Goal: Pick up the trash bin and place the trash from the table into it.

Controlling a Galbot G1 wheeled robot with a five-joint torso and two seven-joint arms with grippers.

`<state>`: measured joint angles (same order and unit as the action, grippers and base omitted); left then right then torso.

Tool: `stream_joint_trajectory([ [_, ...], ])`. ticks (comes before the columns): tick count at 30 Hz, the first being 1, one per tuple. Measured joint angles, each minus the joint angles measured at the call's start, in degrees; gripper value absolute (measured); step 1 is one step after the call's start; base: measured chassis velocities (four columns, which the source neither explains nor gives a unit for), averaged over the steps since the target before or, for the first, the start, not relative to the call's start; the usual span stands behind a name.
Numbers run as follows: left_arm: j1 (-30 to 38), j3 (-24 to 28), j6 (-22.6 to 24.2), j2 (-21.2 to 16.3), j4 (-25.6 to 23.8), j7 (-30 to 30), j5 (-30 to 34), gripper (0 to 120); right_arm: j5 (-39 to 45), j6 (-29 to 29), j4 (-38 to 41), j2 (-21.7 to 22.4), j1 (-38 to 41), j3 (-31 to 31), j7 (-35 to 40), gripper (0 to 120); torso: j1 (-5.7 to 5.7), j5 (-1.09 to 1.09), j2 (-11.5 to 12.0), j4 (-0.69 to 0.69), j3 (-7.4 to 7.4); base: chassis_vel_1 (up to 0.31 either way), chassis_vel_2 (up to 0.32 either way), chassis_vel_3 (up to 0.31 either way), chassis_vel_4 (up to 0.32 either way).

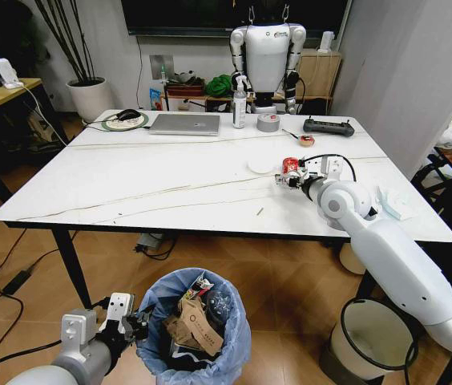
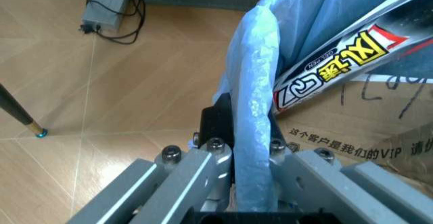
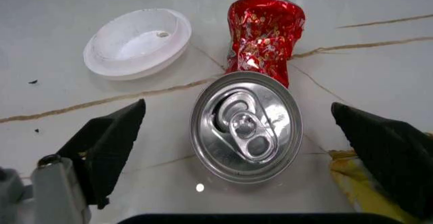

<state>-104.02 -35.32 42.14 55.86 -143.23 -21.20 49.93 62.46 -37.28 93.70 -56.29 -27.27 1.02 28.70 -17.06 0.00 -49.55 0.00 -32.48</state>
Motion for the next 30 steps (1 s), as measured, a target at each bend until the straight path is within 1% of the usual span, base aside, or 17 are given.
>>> stream_joint_trajectory([
  [1, -0.01, -0.01, 0.0, 0.0, 0.0, 0.0, 0.01, 0, -0.13, 0.04, -0.03, -0.01, 0.0, 0.03, -0.03, 90, 0.0, 0.0, 0.0, 0.0, 0.0, 0.0, 0.0, 0.0, 0.0],
  [2, -0.01, -0.01, 0.0, 0.0, 0.0, 0.0, 0.01, 0, -0.13, 0.04, -0.03, -0.01, 0.0, 0.03, -0.03, 90, 0.0, 0.0, 0.0, 0.0, 0.0, 0.0, 0.0, 0.0, 0.0],
  [4, -0.02, -0.03, 0.0, 0.0, 0.0, 0.0, 0.02, 0, -0.28, 0.06, -0.15, -0.06, 0.0, 0.08, -0.03, 82, 0.0, 0.0, 0.0, 0.0, 0.0, 0.0, 0.0, 0.0, 0.0],
  [5, -0.02, -0.06, 0.0, 0.0, 0.0, 0.0, 0.02, 0, -0.36, 0.07, -0.16, -0.07, -0.02, 0.09, -0.03, 81, 0.0, 0.0, 0.0, 0.0, 0.0, 0.0, 0.0, 0.0, 0.0],
  [7, -0.02, -0.1, 0.0, -0.01, 0.0, 0.0, 0.03, 0, -0.76, 0.13, -0.2, -0.09, -0.13, 0.16, -0.08, 71, 0.0, 0.0, 0.0, 0.0, 0.0, 0.0, 0.0, 0.0, 0.0],
  [8, -0.02, -0.11, 0.0, -0.02, 0.0, 0.0, 0.04, 0, -0.89, 0.16, -0.21, -0.09, -0.17, 0.17, -0.1, 69, 0.0, 0.0, 0.0, 0.01, 0.0, 0.0, 0.0, 0.0, 0.0],
  [9, -0.01, -0.13, 0.0, -0.06, 0.0, 0.0, 0.1, 0, -1.22, 0.22, -0.21, -0.09, -0.33, 0.23, -0.23, 61, 0.0, 0.0, 0.0, 0.0, 0.0, 0.0, 0.0, 0.0, 0.0],
  [10, -0.01, -0.13, 0.0, -0.06, 0.0, 0.0, 0.1, 0, -1.22, 0.22, -0.21, -0.09, -0.33, 0.23, -0.23, 61, 0.0, 0.0, 0.0, 0.0, 0.0, 0.0, 0.0, 0.0, 0.0],
  [12, 0.08, -0.17, 0.0, -0.17, 0.0, 0.0, 0.24, 0, -1.68, 0.42, -0.2, -0.12, -0.48, 0.3, -0.24, 53, 0.0, 0.0, 0.0, 0.0, 0.0, 0.0, 0.0, 0.0, 0.0],
  [14, 0.14, -0.19, 0.0, -0.25, 0.0, 0.0, 0.32, 0, -2.26, 0.79, -0.18, -0.11, -0.49, 0.36, -0.24, 48, 0.0, 0.0, 0.0, 0.0, 0.0, 0.0, 0.0, 0.0, 0.0],
  [25, 0.79, -0.15, 0.0, -0.34, 0.0, -0.03, 0.58, 0, -2.74, 1.74, 3.05, 0.44, -0.42, -0.87, -0.04, 47, 0.0, 0.0, 0.0, 0.0, 0.0, 0.0, 0.0, 0.0, 0.0],
  [28, 1.02, -0.09, 0.0, -0.4, 0.0, -0.05, 0.64, 0, -0.86, 1.83, 7.83, 1.58, -0.38, -2.45, -0.13, 47, -0.01, 0.0, 0.0, 0.0, 0.0, 0.0, 0.0, 0.0, 0.0],
  [30, 1.23, -0.03, 0.0, -0.48, 0.0, -0.05, 0.71, 0, 2.47, 2.24, 13.38, 3.4, -0.94, -4.03, -2.5, 47, -0.01, -0.01, -0.01, 0.01, 0.0, 0.0, 0.0, 0.0, 0.0],
])
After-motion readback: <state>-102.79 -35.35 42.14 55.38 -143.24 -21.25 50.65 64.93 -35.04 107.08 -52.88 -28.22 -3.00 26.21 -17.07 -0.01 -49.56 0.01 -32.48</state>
